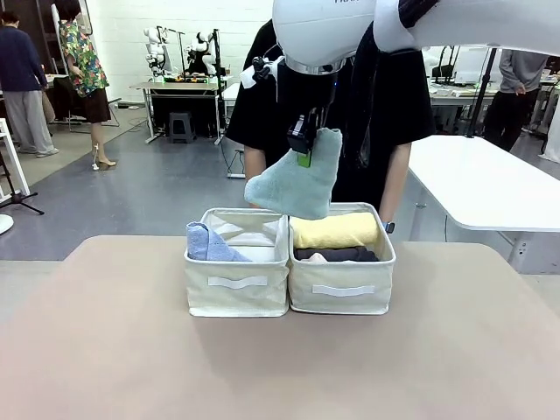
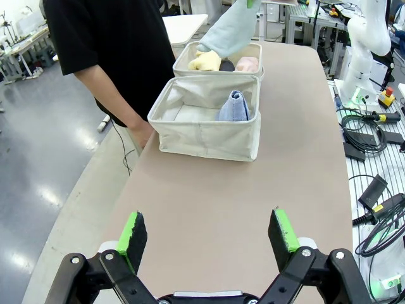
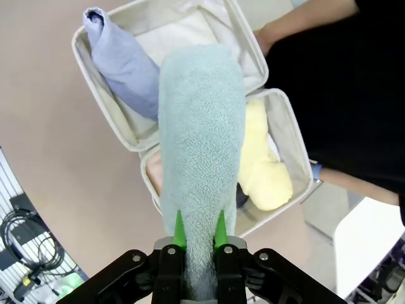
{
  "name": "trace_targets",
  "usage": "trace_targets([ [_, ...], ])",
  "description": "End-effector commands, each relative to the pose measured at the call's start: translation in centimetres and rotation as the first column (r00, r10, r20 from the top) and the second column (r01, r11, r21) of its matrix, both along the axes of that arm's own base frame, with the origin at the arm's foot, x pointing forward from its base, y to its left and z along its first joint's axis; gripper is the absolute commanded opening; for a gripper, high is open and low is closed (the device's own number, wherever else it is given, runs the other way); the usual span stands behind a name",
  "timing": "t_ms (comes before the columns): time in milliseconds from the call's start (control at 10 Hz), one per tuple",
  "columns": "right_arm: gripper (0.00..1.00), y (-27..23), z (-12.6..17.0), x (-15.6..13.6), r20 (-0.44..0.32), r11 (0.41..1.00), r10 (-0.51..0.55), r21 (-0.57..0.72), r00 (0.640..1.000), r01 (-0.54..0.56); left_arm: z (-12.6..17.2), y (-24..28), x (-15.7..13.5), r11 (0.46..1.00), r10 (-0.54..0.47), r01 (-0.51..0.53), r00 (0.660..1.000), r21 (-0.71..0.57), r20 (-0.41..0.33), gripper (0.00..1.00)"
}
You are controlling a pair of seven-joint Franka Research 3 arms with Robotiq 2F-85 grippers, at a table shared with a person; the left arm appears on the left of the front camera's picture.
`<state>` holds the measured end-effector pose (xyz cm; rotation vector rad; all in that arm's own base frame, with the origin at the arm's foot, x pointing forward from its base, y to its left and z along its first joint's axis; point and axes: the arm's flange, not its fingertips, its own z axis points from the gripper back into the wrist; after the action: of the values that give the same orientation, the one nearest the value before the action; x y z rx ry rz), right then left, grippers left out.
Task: Sort the towels based on their folding style.
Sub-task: Pick up another triangle-folded towel from the table and place it in the left Fabric basket.
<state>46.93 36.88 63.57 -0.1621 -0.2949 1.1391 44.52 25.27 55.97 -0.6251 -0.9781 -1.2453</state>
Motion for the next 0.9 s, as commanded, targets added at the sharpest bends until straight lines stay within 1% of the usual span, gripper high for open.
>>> trace_targets([
  [0,0.19,-0.7,-0.3,-0.4,0.007,1.0,-0.012,-0.002,1.0,0.012,0.1,0.1,-0.1,1.0,0.001,-0.001,1.0,0.003,0.002,1.0],
  [200,0.19,-0.1,-0.1,0.0,-0.001,1.0,-0.002,-0.001,1.0,0.002,0.1,0.1,-0.1,1.0,0.001,-0.001,1.0,0.003,0.002,1.0],
  [300,0.19,-0.3,0.9,-0.7,0.05,0.996,0.088,0.002,0.995,-0.088,0.1,0.1,-0.1,1.0,0.001,-0.001,1.0,0.003,0.002,1.0],
  [400,0.19,1.8,2.1,-0.7,0.065,0.98,0.19,-0.077,0.98,-0.184,0.1,0.1,-0.1,1.0,0.001,-0.001,1.0,0.003,0.002,1.0],
  [600,0.19,5.4,3.1,1.3,0.023,0.953,0.279,-0.132,0.96,-0.274,0.1,0.1,-0.1,1.0,0.001,-0.001,1.0,0.003,0.002,1.0],
  [700,0.19,6.8,3.2,2.4,-0.009,0.936,0.319,-0.154,0.948,-0.317,0.1,0.1,-0.1,1.0,0.001,-0.001,1.0,0.003,0.002,1.0],
  [800,0.19,8.6,2.6,3.4,-0.057,0.915,0.354,-0.186,0.934,-0.358,0.1,0.1,-0.1,1.0,0.001,-0.001,1.0,0.003,0.002,1.0],
])
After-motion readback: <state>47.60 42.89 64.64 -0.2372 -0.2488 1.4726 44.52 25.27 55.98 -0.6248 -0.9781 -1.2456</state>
